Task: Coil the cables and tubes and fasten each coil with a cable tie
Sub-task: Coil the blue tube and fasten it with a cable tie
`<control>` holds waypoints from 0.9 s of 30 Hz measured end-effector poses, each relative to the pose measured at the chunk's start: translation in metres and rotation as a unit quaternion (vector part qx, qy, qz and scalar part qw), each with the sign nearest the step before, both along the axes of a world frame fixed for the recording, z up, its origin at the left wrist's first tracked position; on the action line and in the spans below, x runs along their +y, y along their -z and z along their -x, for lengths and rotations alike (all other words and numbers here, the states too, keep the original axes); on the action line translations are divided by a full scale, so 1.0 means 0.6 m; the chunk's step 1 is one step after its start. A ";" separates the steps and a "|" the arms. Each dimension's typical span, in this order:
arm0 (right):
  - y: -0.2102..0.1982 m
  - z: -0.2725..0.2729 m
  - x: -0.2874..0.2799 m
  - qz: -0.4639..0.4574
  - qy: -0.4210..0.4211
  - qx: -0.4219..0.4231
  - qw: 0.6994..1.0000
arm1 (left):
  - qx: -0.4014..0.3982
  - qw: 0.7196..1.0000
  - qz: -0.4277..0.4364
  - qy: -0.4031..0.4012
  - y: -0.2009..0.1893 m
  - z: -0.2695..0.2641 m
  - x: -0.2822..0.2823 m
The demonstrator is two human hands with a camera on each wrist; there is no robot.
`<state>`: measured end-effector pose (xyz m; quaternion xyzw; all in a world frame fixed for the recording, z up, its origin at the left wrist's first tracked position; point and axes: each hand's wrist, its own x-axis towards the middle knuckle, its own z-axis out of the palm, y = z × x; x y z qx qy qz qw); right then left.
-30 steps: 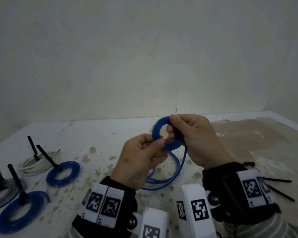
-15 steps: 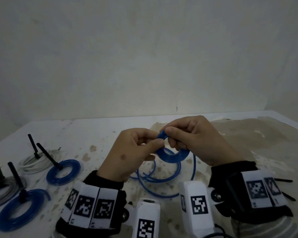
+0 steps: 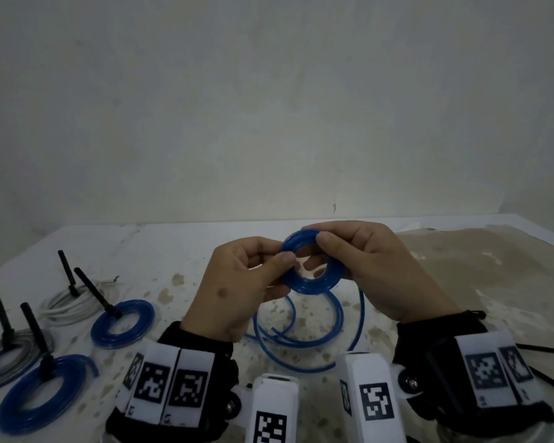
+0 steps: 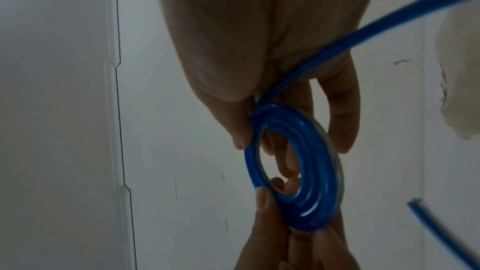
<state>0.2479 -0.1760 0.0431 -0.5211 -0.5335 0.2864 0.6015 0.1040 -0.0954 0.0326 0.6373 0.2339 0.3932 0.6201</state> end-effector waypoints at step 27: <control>0.001 -0.003 0.004 -0.001 0.040 0.074 0.996 | -0.042 0.997 0.068 0.007 -0.002 -0.005 0.002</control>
